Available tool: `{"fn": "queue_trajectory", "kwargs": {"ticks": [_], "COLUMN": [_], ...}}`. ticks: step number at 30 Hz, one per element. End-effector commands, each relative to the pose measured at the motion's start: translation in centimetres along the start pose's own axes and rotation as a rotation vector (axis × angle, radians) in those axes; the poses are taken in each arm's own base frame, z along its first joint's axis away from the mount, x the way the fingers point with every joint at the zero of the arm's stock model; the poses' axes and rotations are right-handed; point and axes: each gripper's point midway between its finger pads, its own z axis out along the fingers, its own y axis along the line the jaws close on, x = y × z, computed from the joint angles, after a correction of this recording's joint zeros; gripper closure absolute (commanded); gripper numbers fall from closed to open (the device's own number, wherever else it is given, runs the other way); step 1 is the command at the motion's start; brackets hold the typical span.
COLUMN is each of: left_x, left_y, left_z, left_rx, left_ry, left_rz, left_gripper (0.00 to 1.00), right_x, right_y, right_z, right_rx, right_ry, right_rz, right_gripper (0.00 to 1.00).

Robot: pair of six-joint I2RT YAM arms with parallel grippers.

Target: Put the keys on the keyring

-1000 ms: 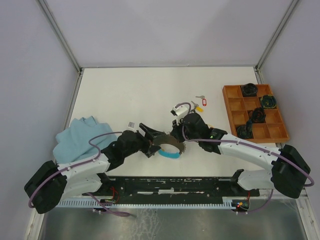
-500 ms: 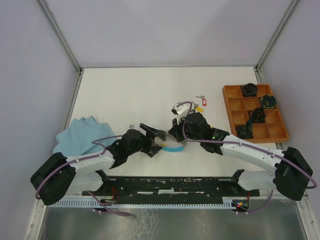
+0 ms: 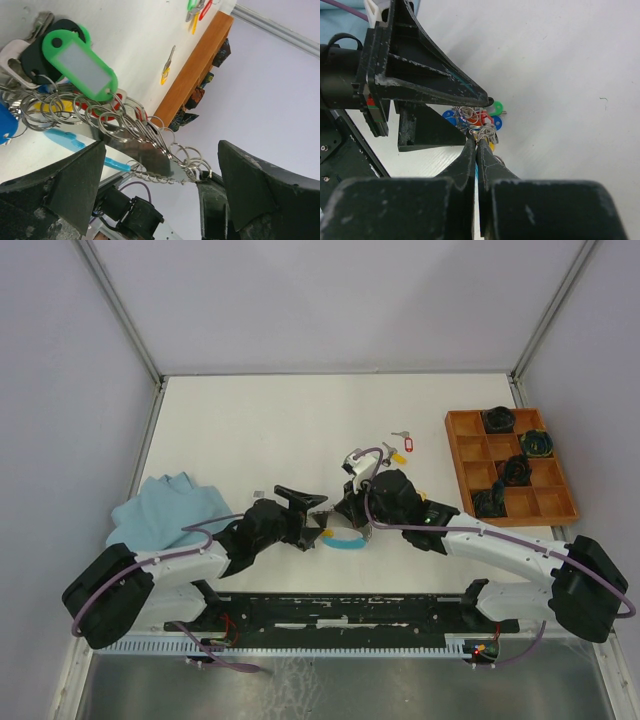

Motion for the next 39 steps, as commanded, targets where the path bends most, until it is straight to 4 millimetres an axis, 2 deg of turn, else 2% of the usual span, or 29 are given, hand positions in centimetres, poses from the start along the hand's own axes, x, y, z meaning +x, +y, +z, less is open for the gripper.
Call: {"fn": "queue_trajectory", "kwargs": {"ticks": [1, 14, 19, 31, 39], "left_x": [1.3, 2.4, 2.1, 1.4, 0.6], "left_y": [-1.9, -1.2, -1.3, -1.8, -2.0], "left_z": [0.1, 0.3, 0.5, 1.6, 1.5], "left_rx": [0.042, 0.005, 0.016, 0.060, 0.091], "left_ry": [0.045, 0.070, 0.050, 0.011, -0.032], "left_rz": [-0.046, -0.046, -0.050, -0.070, -0.005], "left_gripper": [0.01, 0.01, 0.00, 0.30, 0.60], "right_x": [-3.6, -3.5, -3.5, -2.5, -0.7], "right_y": [1.5, 1.3, 1.6, 2.9, 3.0], "right_z": [-0.5, -0.2, -0.5, -1.9, -2.4], "right_rx": [-0.050, -0.036, -0.049, -0.117, -0.131], "right_ry": [-0.131, -0.136, -0.139, -0.112, -0.052], "right_rz": [-0.004, -0.010, -0.010, -0.012, 0.000], "right_gripper": [0.99, 0.99, 0.99, 0.99, 0.98]}}
